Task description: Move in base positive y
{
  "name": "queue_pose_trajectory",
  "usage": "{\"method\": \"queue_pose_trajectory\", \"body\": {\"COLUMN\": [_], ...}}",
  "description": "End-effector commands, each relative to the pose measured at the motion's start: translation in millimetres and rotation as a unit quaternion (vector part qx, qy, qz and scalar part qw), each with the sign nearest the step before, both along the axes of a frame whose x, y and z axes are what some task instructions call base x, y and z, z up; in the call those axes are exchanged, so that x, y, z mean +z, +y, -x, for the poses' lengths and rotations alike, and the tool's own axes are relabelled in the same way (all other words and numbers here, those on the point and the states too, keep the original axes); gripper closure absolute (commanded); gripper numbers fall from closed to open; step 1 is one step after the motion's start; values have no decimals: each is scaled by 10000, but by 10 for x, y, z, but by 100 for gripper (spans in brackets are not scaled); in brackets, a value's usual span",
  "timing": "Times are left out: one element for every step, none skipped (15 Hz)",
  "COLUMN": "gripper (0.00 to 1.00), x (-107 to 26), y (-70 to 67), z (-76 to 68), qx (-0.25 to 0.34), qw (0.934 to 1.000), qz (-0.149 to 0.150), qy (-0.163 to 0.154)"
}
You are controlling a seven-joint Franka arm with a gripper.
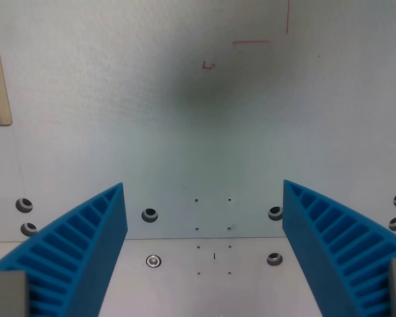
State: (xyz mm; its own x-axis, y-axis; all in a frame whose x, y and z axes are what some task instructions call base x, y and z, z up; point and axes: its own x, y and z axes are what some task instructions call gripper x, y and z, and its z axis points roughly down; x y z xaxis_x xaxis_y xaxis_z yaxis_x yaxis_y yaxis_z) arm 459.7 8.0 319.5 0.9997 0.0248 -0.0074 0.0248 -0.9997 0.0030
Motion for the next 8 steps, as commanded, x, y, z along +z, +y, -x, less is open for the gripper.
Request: {"method": "queue_pose_trajectory", "body": {"gripper": [0, 0, 0, 0, 0, 0, 0, 0], "x": [16, 16, 16, 16, 15, 15, 14, 14], "y": [50, 100, 150, 200, 250, 300, 350, 400], "z": [-1, -2, -3, -5, -7, -9, -11, -13], "qx": [0, 0, 0, 0, 0, 0, 0, 0], "qw": [10000, 10000, 10000, 10000, 10000, 10000, 10000, 10000], "qz": [-1, -1, -1, -1, -1, -1, -1, -1], "qy": [-18, -18, -18, -18, -18, -18, -18, -18]}}
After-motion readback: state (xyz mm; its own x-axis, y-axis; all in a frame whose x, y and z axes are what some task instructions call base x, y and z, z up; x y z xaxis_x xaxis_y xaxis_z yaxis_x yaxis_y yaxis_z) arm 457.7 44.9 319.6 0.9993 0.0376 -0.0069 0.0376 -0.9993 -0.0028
